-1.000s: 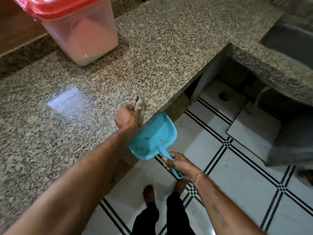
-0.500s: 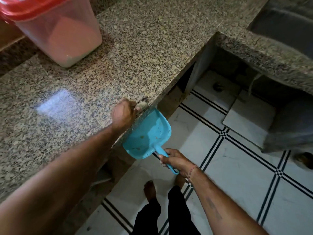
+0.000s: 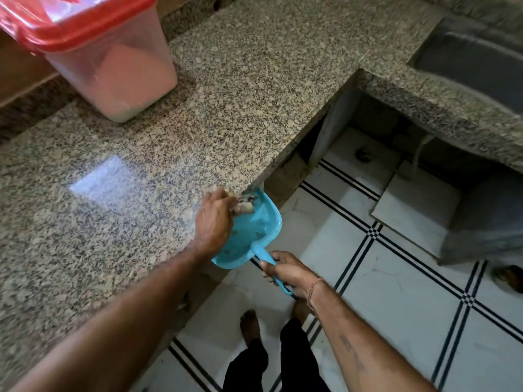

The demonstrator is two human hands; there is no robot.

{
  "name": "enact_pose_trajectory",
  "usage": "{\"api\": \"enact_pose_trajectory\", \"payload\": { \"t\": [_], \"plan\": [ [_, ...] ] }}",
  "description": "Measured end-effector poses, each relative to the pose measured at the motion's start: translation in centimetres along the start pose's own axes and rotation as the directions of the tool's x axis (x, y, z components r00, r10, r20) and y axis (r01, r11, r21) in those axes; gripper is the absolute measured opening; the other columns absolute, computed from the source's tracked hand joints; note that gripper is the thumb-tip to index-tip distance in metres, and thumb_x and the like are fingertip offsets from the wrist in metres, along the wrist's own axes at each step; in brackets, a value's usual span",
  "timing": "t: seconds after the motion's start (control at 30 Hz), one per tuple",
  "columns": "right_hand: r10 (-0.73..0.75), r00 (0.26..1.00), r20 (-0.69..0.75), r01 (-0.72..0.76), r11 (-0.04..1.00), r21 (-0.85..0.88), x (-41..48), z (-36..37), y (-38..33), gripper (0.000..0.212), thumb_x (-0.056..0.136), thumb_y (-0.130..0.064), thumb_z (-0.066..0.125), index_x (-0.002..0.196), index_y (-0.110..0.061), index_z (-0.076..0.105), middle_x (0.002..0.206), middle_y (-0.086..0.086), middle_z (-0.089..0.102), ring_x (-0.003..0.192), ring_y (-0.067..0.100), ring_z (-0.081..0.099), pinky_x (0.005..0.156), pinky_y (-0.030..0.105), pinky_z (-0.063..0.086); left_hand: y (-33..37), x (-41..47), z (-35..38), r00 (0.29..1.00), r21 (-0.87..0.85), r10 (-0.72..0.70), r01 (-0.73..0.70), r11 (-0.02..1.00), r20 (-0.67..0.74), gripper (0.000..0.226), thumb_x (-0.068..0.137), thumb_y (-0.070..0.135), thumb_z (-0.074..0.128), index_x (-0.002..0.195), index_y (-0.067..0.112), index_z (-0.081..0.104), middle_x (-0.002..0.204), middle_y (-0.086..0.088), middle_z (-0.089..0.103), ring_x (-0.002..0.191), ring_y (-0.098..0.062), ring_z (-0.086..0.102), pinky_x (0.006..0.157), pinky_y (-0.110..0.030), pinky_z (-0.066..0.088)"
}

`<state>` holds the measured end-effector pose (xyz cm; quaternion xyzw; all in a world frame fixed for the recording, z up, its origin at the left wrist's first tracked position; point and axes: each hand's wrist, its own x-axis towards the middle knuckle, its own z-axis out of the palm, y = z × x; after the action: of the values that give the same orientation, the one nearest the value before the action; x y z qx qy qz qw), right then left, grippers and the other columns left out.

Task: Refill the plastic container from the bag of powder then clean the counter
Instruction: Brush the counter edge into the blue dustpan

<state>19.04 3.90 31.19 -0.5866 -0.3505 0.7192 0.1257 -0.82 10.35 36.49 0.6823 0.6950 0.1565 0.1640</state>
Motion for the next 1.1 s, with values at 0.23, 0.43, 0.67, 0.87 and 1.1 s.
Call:
{"api": "enact_pose_trajectory", "payload": {
  "t": [0.23, 0.43, 0.67, 0.87, 1.1],
  "plan": [
    [-0.019, 1.000, -0.015, 0.019, 1.000, 0.021, -0.3, -0.2, -0.2, 0.005, 0.101, -0.014, 0.062, 0.100, -0.009, 0.063, 0.080, 0.006, 0.062, 0.061, 0.009, 0.052, 0.054, 0.016, 0.046, -3.0, 3.8, -2.8, 0.950, -0.296, -0.304, 0.270, 0.916, -0.076, 0.022, 0.098, 0.029, 0.066, 0.113, 0.016, 0.075, 0.108, 0.000, 0.073, 0.078, -0.015, 0.066, 0.053, -0.020, 0.049],
    [-0.009, 1.000, -0.024, 0.009, 1.000, 0.012, -0.4, -0.6, 0.6, 0.010, 0.102, -0.015, 0.061, 0.107, -0.006, 0.062, 0.084, 0.007, 0.062, 0.064, 0.009, 0.053, 0.054, 0.015, 0.047, -1.3, 5.0, -0.9, 0.975, -0.113, -0.221, 0.217, 0.970, -0.026, 0.029, 0.100, 0.034, 0.063, 0.121, 0.017, 0.075, 0.101, -0.004, 0.077, 0.057, -0.001, 0.056, 0.041, -0.011, 0.035],
    [-0.006, 1.000, -0.009, 0.006, 1.000, -0.016, -0.8, 0.2, 1.0, 0.005, 0.102, -0.018, 0.061, 0.100, -0.014, 0.063, 0.088, 0.008, 0.064, 0.065, 0.009, 0.055, 0.052, 0.014, 0.047, -2.1, 6.4, -2.4, 0.927, -0.111, -0.333, 0.354, 0.929, 0.174, 0.028, 0.100, 0.038, 0.063, 0.094, 0.012, 0.074, 0.072, 0.006, 0.060, 0.065, -0.008, 0.056, 0.056, -0.025, 0.049],
    [-0.010, 1.000, -0.001, 0.010, 1.000, 0.007, -0.4, 1.1, 0.3, 0.005, 0.102, -0.018, 0.061, 0.099, -0.014, 0.064, 0.084, 0.006, 0.065, 0.064, 0.009, 0.056, 0.058, 0.018, 0.049, -2.1, 2.7, -3.2, 0.942, -0.239, -0.329, 0.336, 0.911, 0.069, 0.017, 0.099, 0.027, 0.064, 0.091, 0.016, 0.073, 0.071, 0.007, 0.063, 0.059, -0.008, 0.058, 0.048, -0.017, 0.040],
    [0.001, 1.000, -0.011, -0.002, 1.000, -0.014, -0.1, 1.1, -0.1, 0.011, 0.101, -0.021, 0.063, 0.107, -0.013, 0.066, 0.086, 0.007, 0.066, 0.063, 0.008, 0.056, 0.053, 0.017, 0.046, -0.7, -1.2, -1.3, 0.999, -0.111, 0.051, -0.051, 0.992, -0.009, 0.016, 0.096, 0.014, 0.067, 0.108, 0.015, 0.077, 0.101, 0.002, 0.072, 0.075, -0.007, 0.058, 0.060, -0.016, 0.047]
  ]
}}
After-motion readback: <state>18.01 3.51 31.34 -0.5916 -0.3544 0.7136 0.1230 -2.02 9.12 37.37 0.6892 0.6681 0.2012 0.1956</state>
